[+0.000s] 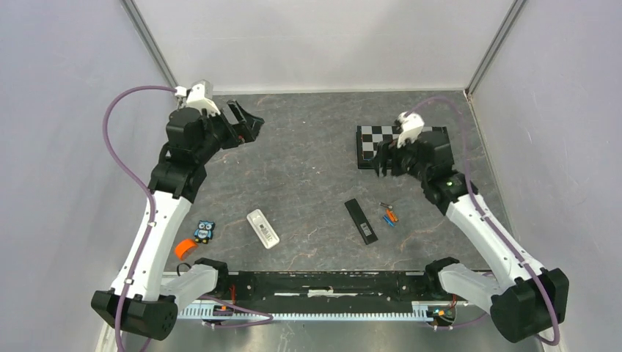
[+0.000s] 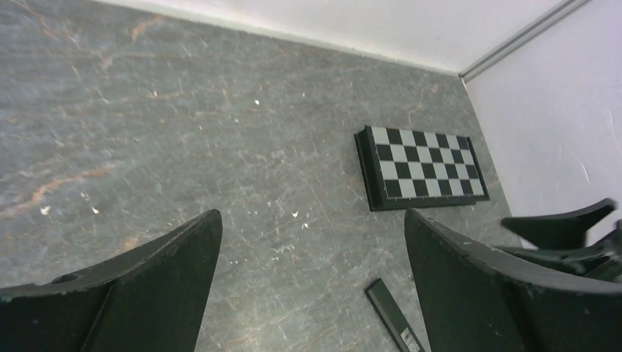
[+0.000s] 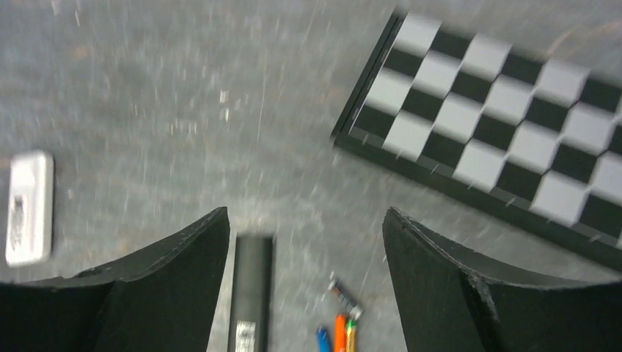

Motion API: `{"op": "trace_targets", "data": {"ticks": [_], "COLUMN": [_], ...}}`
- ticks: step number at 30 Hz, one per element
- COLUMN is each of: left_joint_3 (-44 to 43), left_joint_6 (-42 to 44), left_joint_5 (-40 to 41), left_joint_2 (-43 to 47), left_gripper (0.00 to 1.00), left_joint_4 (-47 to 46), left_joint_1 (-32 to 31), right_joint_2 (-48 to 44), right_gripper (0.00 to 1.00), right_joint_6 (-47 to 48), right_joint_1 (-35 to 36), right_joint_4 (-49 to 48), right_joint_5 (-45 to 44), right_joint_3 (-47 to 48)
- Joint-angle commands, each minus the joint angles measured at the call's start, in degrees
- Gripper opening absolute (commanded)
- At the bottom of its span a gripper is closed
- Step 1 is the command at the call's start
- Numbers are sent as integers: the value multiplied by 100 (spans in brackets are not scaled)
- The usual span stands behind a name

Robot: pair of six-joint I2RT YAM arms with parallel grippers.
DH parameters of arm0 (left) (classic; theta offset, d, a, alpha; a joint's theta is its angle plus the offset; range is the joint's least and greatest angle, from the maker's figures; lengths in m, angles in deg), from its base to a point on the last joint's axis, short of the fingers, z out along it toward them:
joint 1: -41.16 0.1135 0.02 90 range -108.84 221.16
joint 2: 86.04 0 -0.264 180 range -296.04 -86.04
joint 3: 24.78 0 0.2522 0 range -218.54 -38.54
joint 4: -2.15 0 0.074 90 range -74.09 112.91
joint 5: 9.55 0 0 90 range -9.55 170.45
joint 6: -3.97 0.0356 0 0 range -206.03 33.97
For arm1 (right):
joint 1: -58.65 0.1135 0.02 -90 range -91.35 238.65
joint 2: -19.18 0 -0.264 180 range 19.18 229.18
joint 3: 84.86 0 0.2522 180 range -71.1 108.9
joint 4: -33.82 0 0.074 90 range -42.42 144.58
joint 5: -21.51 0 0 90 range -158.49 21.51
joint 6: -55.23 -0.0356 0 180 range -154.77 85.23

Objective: Load the batteries into the remote control

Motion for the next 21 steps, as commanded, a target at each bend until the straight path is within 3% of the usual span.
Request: {"op": "trace_targets", "data": {"ticks": [1, 9, 17, 21], "left_joint_3": [575, 1134, 1229, 1276], "left_joint_6": [-433, -736, -825, -867], "left_joint_5": [-439, -384, -504, -575], "left_joint_2": [175, 265, 230, 213], "left_gripper": [100, 100, 100, 100], "left_joint_4": [-920, -1155, -1275, -1284], "left_joint_1": [15, 19, 16, 19], "right_joint_2": [-185, 322, 632, 873], "right_gripper": [80, 94, 79, 82], "right_joint_6": [-127, -229, -335, -355], "right_joint_1": [580, 1253, 1929, 2335], "right_joint_4": [481, 1378, 1458, 1455], "right_joint_5": [-757, -1275, -1292, -1348], "right_joint_3": [-571, -879, -1124, -1180]}}
